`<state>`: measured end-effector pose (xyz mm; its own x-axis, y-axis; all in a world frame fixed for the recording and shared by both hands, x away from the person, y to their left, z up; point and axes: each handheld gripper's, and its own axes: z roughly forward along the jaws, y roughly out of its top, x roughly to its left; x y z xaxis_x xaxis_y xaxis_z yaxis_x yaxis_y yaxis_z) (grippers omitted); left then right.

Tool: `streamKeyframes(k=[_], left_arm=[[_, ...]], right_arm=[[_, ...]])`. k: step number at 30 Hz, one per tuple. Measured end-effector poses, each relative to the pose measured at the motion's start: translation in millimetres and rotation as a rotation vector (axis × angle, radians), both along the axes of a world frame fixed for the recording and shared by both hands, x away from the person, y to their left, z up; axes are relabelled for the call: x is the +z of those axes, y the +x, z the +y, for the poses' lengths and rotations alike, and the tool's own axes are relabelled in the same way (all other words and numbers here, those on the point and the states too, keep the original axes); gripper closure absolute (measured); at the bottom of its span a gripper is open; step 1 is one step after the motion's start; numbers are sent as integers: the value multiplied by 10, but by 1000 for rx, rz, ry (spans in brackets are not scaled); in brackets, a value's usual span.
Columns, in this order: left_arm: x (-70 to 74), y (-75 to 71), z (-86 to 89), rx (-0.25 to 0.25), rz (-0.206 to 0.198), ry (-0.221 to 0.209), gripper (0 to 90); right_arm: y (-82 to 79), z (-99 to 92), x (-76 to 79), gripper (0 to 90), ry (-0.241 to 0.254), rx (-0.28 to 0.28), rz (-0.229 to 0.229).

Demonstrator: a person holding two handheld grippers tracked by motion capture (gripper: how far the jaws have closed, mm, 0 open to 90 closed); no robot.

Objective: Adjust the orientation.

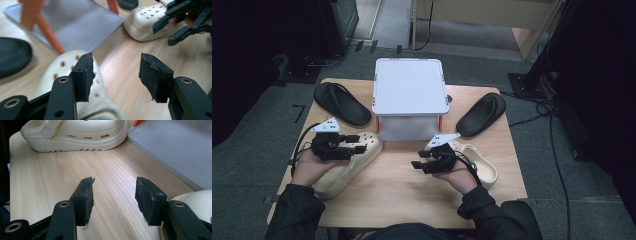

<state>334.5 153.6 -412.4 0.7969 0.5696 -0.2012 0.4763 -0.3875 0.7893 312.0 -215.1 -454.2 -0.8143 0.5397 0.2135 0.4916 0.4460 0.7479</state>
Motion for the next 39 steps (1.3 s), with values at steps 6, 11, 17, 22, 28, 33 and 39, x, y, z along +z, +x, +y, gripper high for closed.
streamKeyframes(k=[6, 11, 17, 22, 28, 33, 39], left_arm=[[-13, -10, 243, 54, 4, -19, 450], [-56, -27, 352, 68, 10, -29, 443], [-172, -57, 458, 87, 21, -17, 428], [-235, -84, 513, 93, 28, -10, 416], [-335, -85, 559, 91, 42, 14, 417], [-393, -75, 570, 102, 61, 34, 428], [-513, 21, 574, 108, 93, 59, 469]], right_arm=[[9, 5, -7, 489, -1, -1, 10], [19, 17, -15, 489, -3, 5, 5], [27, 30, -16, 488, -3, 6, 11], [38, 44, -20, 487, -1, 13, 11], [50, 51, -23, 486, 0, 13, 12], [48, 64, -31, 486, -6, 20, 15], [48, 76, -43, 485, -12, 20, 17]])
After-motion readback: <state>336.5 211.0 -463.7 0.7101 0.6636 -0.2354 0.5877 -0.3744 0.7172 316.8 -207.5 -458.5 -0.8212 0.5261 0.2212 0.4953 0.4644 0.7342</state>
